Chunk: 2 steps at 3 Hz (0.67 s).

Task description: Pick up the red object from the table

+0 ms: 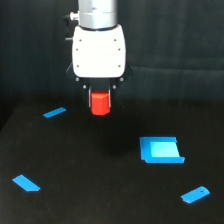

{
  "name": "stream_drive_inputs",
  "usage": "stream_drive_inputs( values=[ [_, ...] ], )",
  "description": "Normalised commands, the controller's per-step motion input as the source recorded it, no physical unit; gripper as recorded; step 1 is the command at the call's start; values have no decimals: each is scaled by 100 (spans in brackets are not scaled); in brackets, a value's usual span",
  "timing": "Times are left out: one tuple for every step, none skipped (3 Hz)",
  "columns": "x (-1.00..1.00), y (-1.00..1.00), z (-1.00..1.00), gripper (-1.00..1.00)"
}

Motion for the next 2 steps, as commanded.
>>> stream_drive_inputs(
  values=[
    [3, -3, -9, -98],
    [2, 1, 0, -98]
  ],
)
